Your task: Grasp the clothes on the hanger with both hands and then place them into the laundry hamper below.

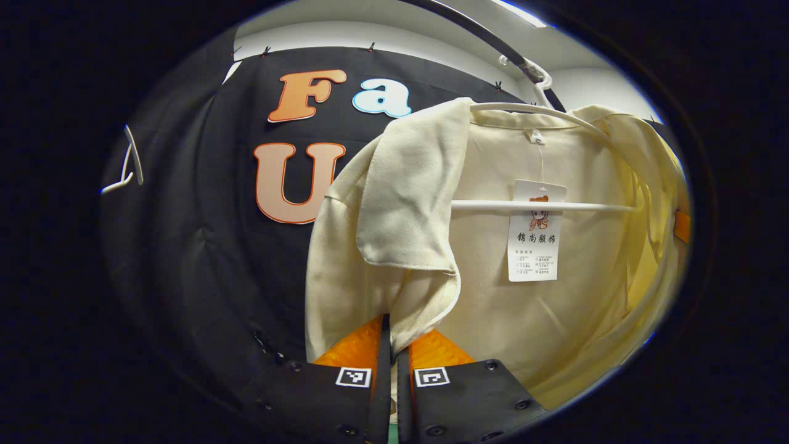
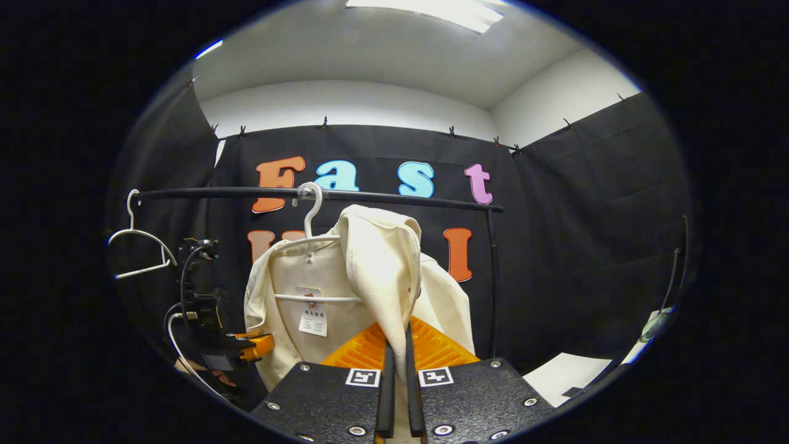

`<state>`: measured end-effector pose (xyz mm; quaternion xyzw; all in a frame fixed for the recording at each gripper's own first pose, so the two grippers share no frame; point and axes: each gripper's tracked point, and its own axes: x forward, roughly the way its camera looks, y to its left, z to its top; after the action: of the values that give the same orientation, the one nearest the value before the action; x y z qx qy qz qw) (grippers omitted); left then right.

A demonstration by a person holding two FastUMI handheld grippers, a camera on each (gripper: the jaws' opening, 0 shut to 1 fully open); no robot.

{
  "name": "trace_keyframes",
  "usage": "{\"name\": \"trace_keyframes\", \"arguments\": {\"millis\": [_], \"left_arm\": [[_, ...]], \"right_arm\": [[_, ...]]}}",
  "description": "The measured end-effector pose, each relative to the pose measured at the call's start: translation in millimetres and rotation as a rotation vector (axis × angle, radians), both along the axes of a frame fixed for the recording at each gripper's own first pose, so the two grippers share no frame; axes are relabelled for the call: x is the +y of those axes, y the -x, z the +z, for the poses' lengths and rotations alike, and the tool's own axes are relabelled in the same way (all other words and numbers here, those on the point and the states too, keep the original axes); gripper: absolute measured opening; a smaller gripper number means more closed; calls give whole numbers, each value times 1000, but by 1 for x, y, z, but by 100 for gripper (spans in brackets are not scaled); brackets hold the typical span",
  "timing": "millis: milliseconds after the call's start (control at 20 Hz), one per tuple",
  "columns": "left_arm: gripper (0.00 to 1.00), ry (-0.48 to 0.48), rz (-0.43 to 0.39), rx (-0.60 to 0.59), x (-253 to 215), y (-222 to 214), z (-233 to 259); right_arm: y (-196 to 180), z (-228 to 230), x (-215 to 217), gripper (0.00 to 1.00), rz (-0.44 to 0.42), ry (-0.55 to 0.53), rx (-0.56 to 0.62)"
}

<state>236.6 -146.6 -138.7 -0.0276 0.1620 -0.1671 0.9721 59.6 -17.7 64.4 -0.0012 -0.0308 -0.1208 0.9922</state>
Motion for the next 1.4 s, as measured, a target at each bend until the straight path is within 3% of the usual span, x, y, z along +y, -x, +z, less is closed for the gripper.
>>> {"name": "trace_keyframes", "arguments": {"millis": [50,400,750,1050,1400], "left_arm": [[7,-3,12,7,3,0,0],[7,-5,98,-7,42,-5,18],[7,-5,230,-81,119,-12,69],[7,-30,325,-172,165,-20,116],[7,-96,386,-237,186,-44,144]], "right_arm": [[-1,0,-2,6,-1,0,1],[-1,9,-23,5,-34,7,-1],[9,39,-79,2,-161,32,-43],[12,58,-107,0,-220,60,-63],[-23,59,-139,0,-240,76,-39]]}}
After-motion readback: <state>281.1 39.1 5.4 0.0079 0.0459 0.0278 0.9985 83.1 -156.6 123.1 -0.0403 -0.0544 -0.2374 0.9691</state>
